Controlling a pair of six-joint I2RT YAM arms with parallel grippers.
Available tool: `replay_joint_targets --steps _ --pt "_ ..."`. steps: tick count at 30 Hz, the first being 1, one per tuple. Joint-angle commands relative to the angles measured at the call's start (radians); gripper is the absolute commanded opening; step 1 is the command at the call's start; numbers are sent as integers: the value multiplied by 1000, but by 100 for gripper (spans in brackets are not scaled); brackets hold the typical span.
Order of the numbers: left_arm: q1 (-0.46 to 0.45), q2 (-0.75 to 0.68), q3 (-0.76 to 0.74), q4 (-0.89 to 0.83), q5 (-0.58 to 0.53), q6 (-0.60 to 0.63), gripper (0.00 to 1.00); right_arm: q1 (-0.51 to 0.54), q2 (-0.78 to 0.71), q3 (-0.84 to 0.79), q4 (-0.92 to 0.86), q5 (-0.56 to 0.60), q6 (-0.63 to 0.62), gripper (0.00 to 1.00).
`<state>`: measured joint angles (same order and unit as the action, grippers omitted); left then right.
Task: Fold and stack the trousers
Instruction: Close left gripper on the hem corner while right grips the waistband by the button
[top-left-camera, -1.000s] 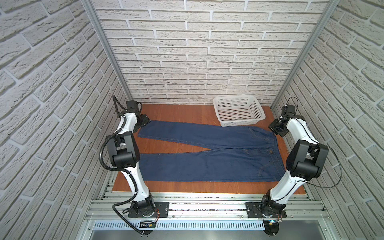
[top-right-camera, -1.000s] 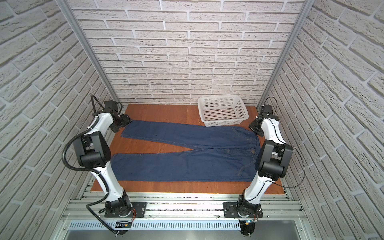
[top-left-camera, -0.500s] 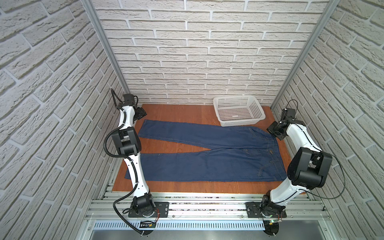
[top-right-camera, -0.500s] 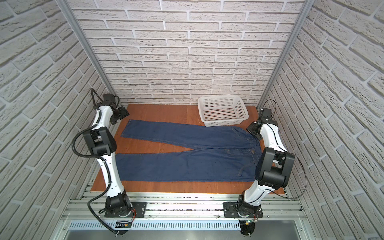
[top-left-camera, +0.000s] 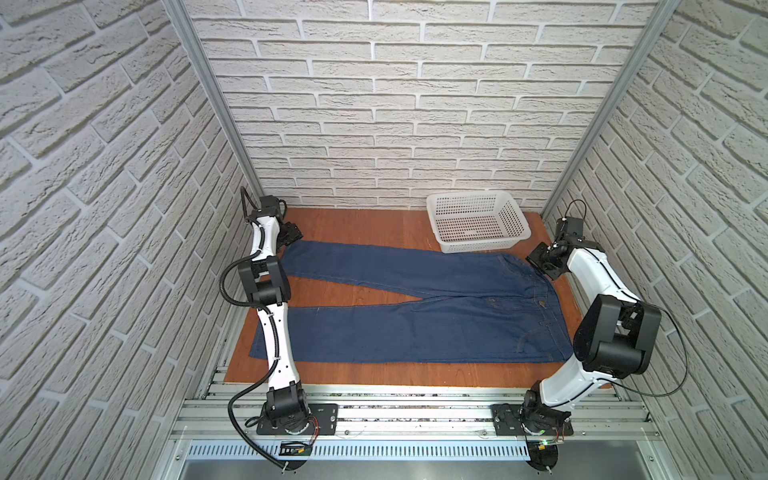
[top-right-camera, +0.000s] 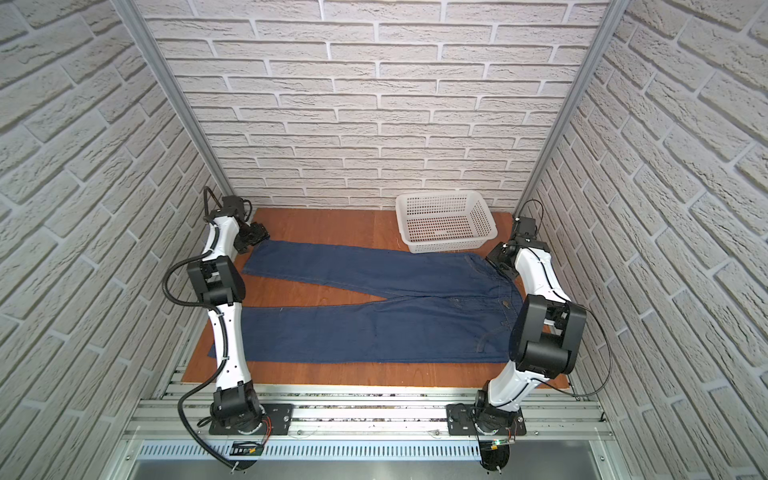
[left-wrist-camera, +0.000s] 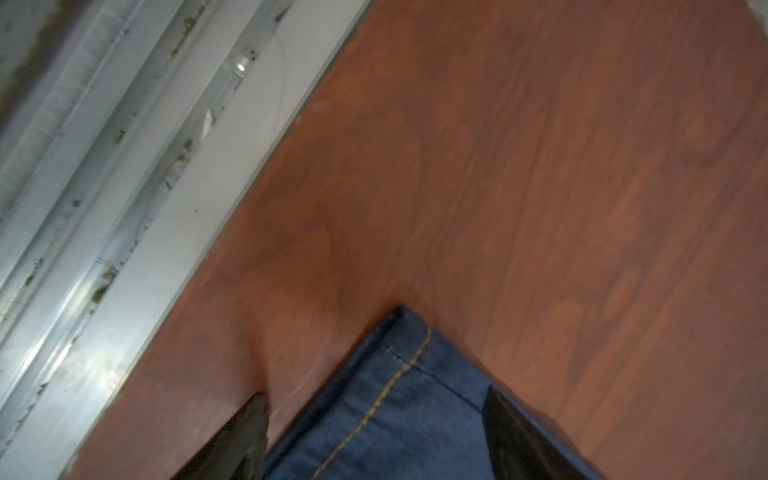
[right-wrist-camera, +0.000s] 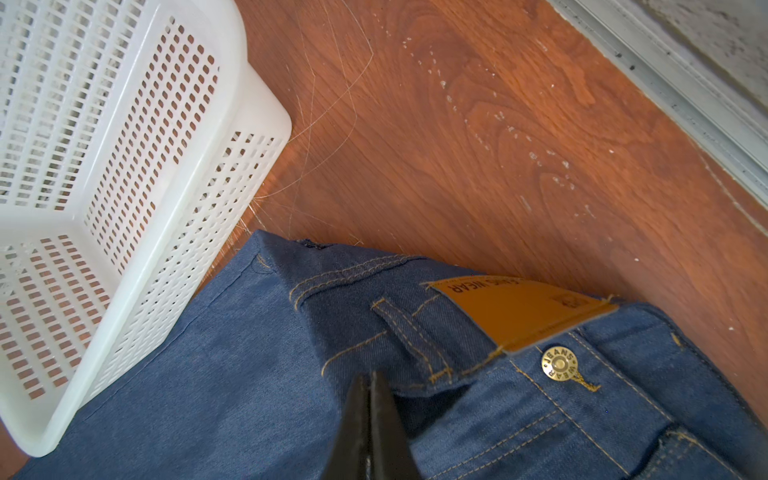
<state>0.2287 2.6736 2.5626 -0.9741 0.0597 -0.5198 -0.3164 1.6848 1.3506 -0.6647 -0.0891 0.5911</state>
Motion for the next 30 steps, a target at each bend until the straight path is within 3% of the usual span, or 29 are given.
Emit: replay_joint_targets --steps 1,6,12,22,26,30 --pt "-11 40 14 -21 -19 -5 80 14 -30 -5 31 -17 9 5" --pt "-19 89 63 -69 -40 -31 73 19 -28 2 29 -22 9 5" --pt "-13 101 73 -163 -115 -23 54 18 -38 4 27 -22 6 5" --pt "-30 100 57 -260 -105 32 34 17 -53 1 30 -34 8 5" --pt "-43 51 -44 -258 -111 50 27 18 -58 1 30 -40 9 5" --pt "-35 -99 -305 -166 -163 44 10 19 -68 2 29 -45 10 5"
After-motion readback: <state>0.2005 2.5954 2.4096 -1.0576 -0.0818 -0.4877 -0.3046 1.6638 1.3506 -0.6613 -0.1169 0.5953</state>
